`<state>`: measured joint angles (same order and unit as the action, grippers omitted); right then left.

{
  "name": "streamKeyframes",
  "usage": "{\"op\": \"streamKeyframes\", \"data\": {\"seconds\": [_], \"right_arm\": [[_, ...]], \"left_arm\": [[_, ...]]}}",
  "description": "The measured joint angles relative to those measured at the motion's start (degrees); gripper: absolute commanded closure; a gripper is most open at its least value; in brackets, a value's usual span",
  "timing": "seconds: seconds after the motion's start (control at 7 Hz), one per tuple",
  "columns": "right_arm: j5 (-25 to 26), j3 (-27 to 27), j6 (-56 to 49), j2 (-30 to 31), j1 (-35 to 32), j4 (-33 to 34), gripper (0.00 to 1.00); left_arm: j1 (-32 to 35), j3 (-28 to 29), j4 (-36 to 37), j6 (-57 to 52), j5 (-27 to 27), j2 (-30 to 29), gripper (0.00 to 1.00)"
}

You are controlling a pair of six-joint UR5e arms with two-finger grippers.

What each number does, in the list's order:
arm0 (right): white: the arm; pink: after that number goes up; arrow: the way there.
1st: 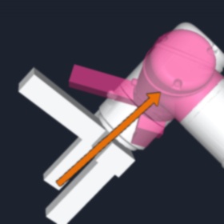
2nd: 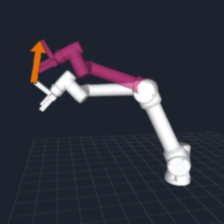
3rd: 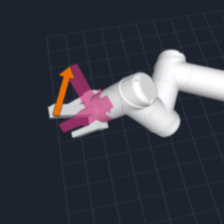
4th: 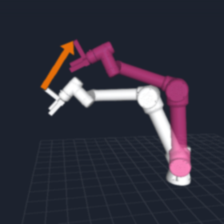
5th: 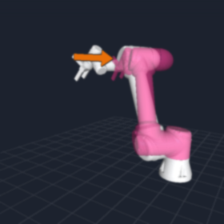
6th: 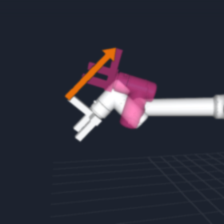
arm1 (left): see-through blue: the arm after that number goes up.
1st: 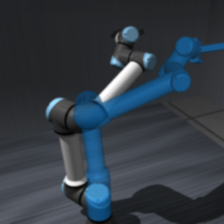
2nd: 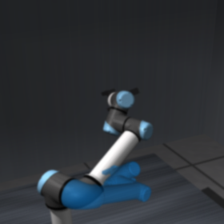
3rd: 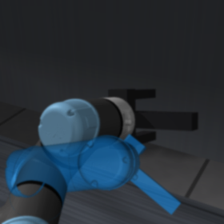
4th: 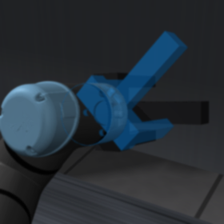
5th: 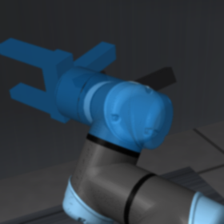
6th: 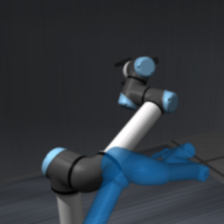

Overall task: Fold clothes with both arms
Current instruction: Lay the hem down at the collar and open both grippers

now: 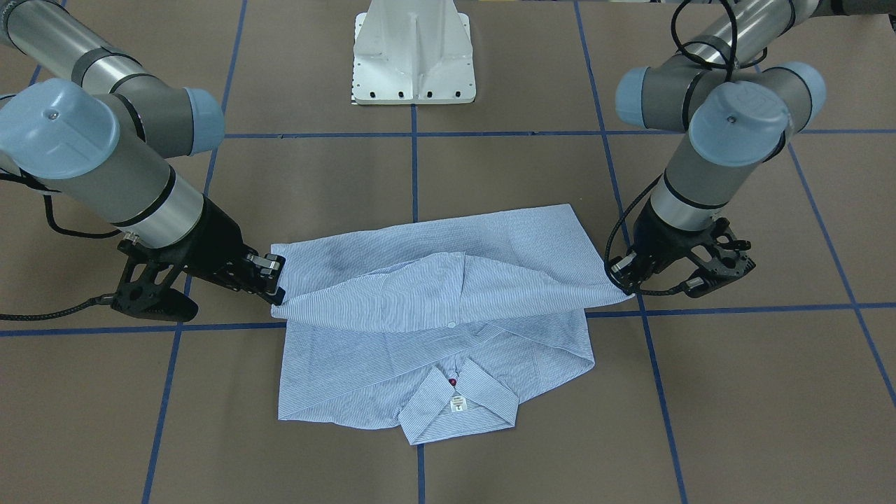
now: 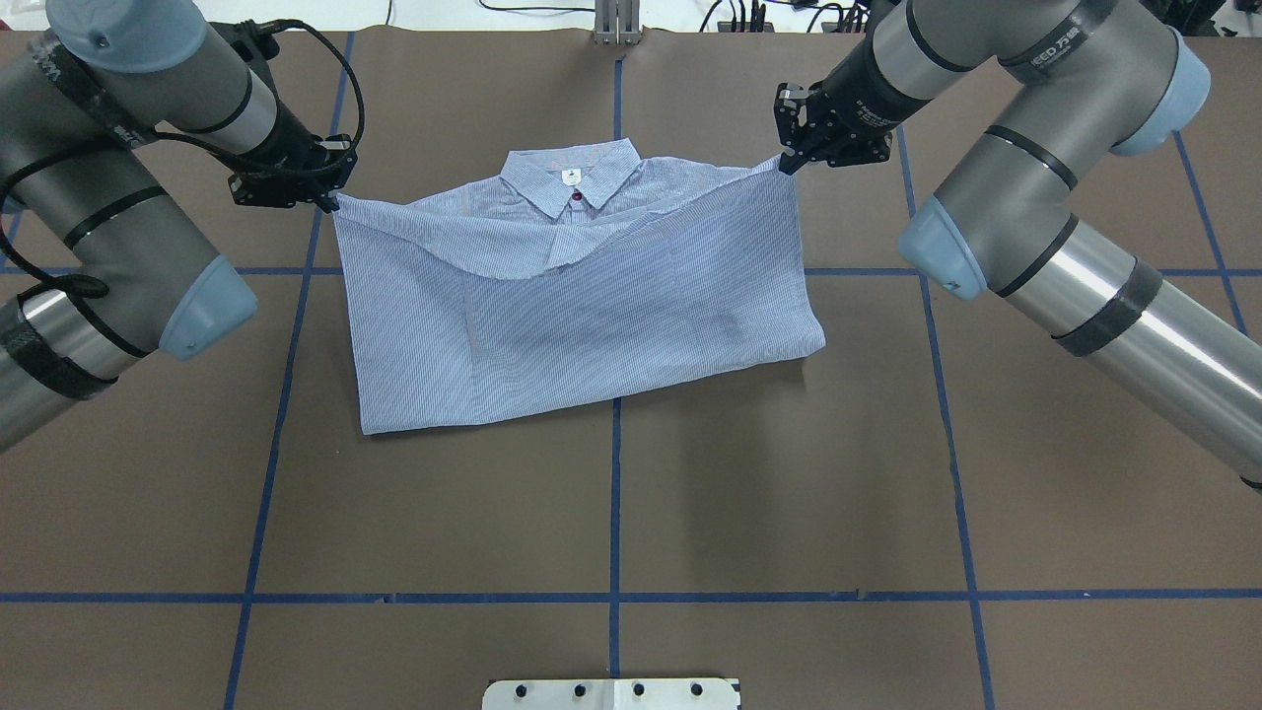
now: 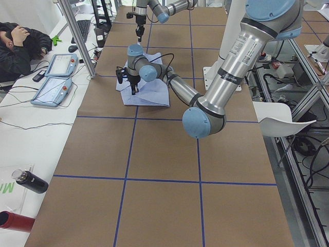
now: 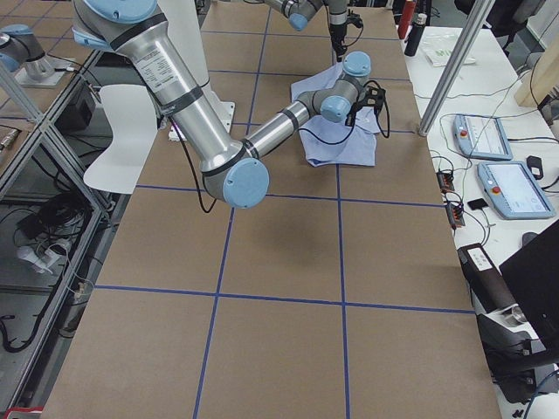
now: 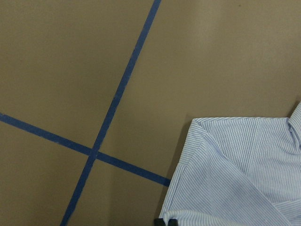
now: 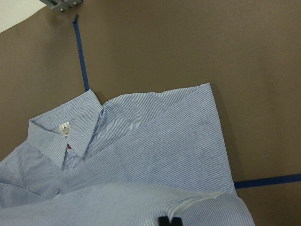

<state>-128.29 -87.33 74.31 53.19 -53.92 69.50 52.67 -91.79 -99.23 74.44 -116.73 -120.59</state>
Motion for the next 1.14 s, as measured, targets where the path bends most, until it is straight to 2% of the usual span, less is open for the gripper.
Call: {"op": "streamKeyframes", "data": {"seconds": [0.57, 1.14], "right_arm": [[1.76, 7.66, 0.02, -0.99, -0.20, -6.68, 1.00], [2.40, 9.98, -0.12, -0.94, -0.16, -7.59, 1.00]], "left_arm": [[0.23, 6.95, -8.08, 0.33, 0.10, -0.51, 1.00], [-0.83, 8.65, -8.80, 0.86, 0.16, -1.76, 1.00]]}}
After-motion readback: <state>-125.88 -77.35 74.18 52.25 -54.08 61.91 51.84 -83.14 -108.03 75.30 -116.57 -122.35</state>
